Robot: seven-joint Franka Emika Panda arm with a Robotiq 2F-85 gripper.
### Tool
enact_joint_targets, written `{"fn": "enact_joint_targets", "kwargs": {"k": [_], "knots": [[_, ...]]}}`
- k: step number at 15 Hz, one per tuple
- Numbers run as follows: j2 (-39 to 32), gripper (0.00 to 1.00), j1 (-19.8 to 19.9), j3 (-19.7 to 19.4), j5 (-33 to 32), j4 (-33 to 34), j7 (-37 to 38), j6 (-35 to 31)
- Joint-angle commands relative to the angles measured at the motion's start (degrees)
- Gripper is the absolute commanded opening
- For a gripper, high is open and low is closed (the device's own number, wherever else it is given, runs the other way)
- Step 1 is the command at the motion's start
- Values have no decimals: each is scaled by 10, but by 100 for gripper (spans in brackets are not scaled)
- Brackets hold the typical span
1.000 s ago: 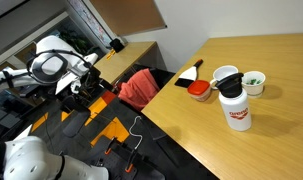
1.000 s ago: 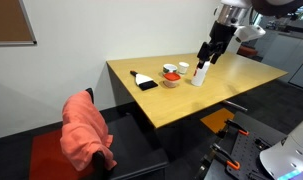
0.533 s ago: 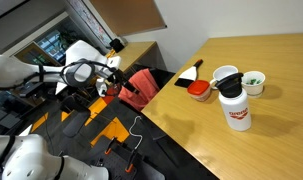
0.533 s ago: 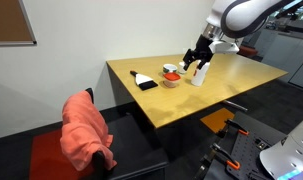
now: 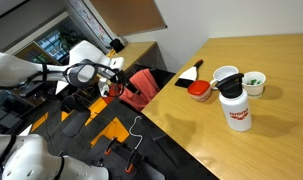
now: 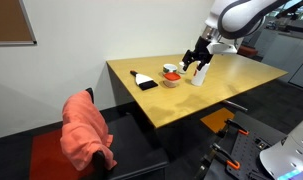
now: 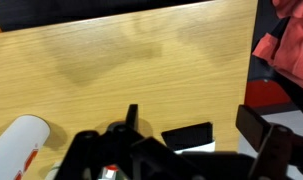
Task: Take the red lid off the bowl
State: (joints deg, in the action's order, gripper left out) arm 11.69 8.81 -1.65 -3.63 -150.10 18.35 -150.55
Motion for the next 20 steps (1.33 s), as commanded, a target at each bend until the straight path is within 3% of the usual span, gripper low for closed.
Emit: {"fn": "enact_joint_targets", "kwargs": {"k": [1,4,7,8,9,11,12,13,17,20], "knots": [[-64,100,22,-32,35,56,28,-16],[-128,100,31,-74,100,109,17,-18],[-185,100,30,-91,242,145,-25,-40],[-191,100,33,-86,293,151,-42,-47],[-205,100,79,-40,343,162,-62,-51],[-233,100,126,11,444,184,-109,-69],[-257,100,100,-12,482,185,-141,-92],[-220,100,94,-19,423,164,-102,-66],[-233,100,95,-19,431,167,-113,-69],[-247,100,123,-3,523,200,-186,-55]]}}
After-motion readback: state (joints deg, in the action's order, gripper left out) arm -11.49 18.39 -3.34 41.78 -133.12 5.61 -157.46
